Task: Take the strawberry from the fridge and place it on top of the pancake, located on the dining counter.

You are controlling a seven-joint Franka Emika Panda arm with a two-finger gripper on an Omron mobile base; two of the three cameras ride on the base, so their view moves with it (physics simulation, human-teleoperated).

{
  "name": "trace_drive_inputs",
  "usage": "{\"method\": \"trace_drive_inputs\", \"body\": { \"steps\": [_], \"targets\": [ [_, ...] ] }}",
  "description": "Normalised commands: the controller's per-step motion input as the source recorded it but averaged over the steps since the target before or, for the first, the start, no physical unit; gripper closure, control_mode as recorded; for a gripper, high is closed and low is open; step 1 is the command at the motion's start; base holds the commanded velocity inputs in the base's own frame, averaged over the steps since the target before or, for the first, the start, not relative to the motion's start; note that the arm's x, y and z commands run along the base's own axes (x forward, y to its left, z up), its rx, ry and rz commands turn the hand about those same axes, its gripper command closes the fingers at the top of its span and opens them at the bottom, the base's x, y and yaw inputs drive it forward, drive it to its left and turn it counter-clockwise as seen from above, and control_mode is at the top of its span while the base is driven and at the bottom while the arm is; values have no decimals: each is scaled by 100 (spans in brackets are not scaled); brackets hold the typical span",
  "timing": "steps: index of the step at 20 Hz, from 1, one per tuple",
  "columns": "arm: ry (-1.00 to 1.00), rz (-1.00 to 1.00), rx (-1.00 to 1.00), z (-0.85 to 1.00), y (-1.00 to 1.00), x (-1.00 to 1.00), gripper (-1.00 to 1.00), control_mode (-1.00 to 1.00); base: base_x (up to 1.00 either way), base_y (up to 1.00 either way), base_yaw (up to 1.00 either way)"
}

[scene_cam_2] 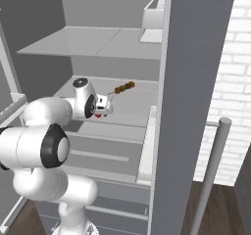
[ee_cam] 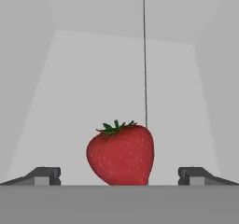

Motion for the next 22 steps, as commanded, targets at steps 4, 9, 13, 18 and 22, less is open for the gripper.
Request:
{"method": "trace_drive_inputs", "body": {
  "steps": [4,9,13,18,22],
  "targets": [
    [4,0,-3,-17,0,37,-100,-100,0,0,0],
    [1,0,-1,-5,0,36,-100,-100,0,0,0],
    [1,0,0,-7,-7,8,-100,-100,0,0,0],
    [5,-6,0,-16,-3,-21,-100,-100,0,0,0],
    [3,-10,0,-15,0,-35,-100,-100,0,0,0]
  ]
}}
